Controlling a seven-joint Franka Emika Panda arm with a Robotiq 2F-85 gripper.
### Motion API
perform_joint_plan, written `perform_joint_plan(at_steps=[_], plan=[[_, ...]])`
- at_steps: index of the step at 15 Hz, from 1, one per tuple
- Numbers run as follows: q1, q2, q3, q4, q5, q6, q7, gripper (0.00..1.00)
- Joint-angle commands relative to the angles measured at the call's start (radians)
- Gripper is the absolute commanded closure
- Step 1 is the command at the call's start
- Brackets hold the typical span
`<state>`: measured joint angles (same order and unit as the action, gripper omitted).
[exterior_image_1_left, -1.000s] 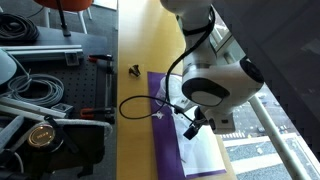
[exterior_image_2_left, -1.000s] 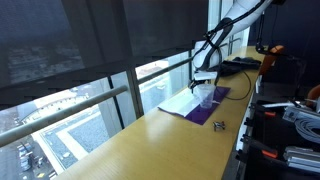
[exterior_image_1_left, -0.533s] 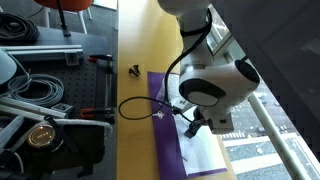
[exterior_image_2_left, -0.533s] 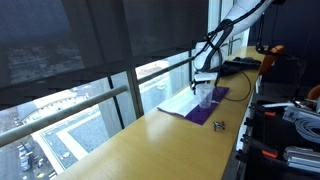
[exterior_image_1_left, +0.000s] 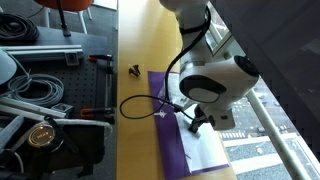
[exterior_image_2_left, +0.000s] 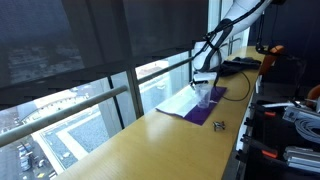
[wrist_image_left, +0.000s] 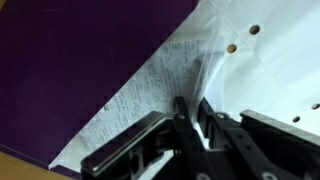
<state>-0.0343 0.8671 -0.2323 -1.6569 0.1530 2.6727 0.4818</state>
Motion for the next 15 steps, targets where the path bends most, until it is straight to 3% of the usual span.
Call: perform_joint_plan(at_steps=[1,8,15], plan=[[0.019,-0.006,-0.009,-0.026,-0.009,0.026,0.001,0.54],[0.024,-0.022,-0.006,-0.03,-0.007,0.016,-0.006,0.04],[0.015,-0.1,-0.002,-0.122,-0.006,0.034,-0.032,0.0]])
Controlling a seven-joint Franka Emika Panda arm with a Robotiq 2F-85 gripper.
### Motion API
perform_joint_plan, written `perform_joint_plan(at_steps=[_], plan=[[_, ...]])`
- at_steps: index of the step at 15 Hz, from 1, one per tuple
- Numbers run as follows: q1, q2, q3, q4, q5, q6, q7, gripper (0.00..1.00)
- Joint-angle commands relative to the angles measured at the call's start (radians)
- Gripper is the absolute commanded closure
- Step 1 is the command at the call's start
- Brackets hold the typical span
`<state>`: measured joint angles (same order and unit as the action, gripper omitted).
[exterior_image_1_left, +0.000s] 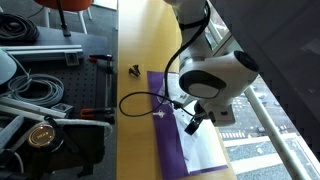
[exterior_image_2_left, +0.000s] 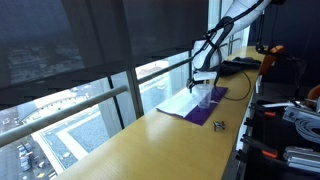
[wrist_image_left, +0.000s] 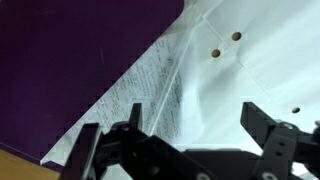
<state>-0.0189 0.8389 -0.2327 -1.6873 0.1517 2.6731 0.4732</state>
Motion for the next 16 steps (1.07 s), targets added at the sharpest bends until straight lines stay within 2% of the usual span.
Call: perform_joint_plan(at_steps=[1,4,5,6,8,12,16], plan=[[-0.001,-0.085,-0.001,-0.112,-0.005,0.039,-0.028,0.0],[0.001,-0.113,-0.003,-0.163,-0.006,0.068,-0.036,0.01],[-0.001,-0.113,-0.004,-0.17,-0.005,0.077,-0.037,0.09],[-0.002,-0.113,-0.005,-0.176,-0.005,0.084,-0.037,0.25],[-0.008,-0.104,-0.005,-0.175,-0.002,0.097,-0.039,0.37],[-0.021,-0.093,-0.007,-0.162,0.002,0.098,-0.039,0.69],[-0.031,-0.086,-0.006,-0.156,0.003,0.094,-0.04,0.72]])
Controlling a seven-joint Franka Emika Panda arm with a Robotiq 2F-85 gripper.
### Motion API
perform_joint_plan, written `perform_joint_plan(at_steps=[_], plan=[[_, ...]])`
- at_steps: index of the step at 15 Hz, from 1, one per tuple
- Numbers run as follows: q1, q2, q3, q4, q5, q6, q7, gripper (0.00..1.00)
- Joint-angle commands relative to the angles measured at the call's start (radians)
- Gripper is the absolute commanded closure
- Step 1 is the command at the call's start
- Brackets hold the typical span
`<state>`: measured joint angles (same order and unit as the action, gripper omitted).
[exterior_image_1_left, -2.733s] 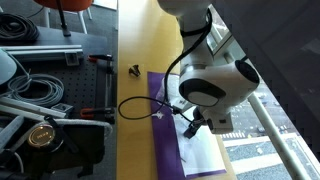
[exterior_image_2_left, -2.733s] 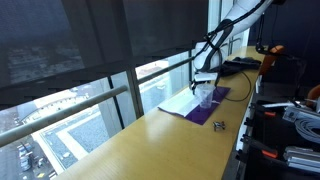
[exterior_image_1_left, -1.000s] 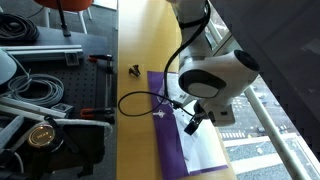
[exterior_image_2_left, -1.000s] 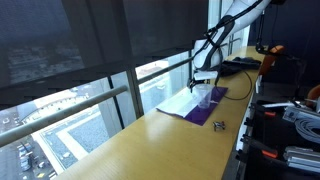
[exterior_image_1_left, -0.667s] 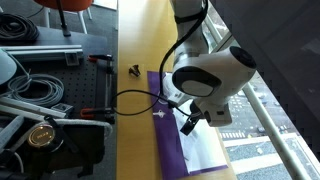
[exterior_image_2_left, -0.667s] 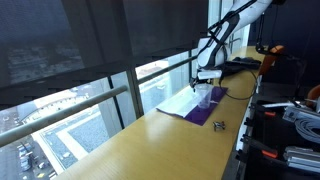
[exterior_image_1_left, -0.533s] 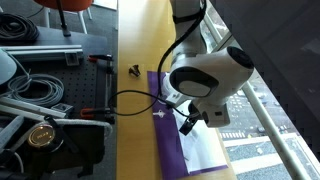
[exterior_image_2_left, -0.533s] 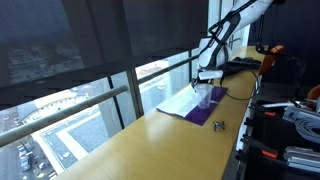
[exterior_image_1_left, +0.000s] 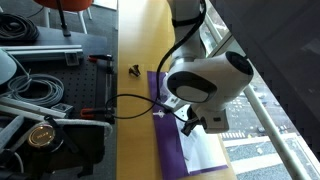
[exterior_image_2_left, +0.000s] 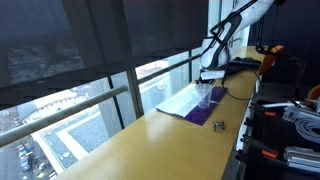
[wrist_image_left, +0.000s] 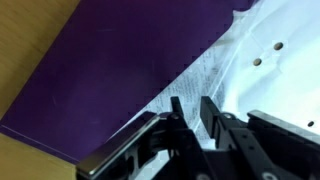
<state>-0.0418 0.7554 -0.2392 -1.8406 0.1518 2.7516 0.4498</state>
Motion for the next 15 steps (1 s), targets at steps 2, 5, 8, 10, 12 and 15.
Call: perform_joint_plan(at_steps=[2,5,8,10,12,15], plan=[[-0.013,0.005,0.001,0.004,0.004,0.016,-0.017,0.62],[-0.018,0.001,0.005,0.005,0.007,0.016,-0.019,0.47],[-0.019,0.0,0.005,0.011,0.008,0.015,-0.018,0.33],[-0.019,0.007,0.004,0.018,0.008,0.013,-0.016,0.35],[-0.02,0.009,0.004,0.021,0.007,0.011,-0.016,0.38],[-0.021,0.016,0.004,0.028,0.007,0.011,-0.014,0.38]])
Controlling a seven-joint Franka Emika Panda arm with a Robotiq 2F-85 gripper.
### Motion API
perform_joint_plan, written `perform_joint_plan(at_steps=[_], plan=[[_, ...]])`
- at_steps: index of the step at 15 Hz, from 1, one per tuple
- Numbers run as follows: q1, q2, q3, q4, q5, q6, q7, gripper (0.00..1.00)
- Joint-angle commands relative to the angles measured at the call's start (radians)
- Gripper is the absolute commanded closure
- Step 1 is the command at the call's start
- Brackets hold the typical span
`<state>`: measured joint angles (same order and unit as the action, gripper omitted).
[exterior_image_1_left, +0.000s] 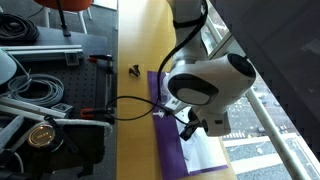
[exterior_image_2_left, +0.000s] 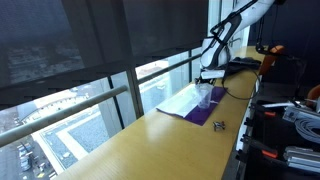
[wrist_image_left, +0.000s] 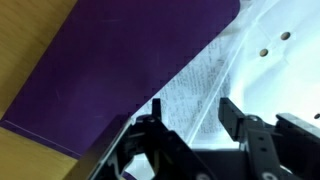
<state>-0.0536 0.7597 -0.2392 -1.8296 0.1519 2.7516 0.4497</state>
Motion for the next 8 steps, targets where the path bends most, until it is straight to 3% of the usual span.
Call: perform_joint_plan(at_steps=[1,7,8], plan=[[-0.009,0.016,0.003,0.02,0.007,0.011,-0.013,0.39],[-0.014,0.046,0.004,0.048,0.01,0.008,-0.012,0.4],[-0.014,0.05,0.003,0.052,0.01,0.007,-0.012,0.48]])
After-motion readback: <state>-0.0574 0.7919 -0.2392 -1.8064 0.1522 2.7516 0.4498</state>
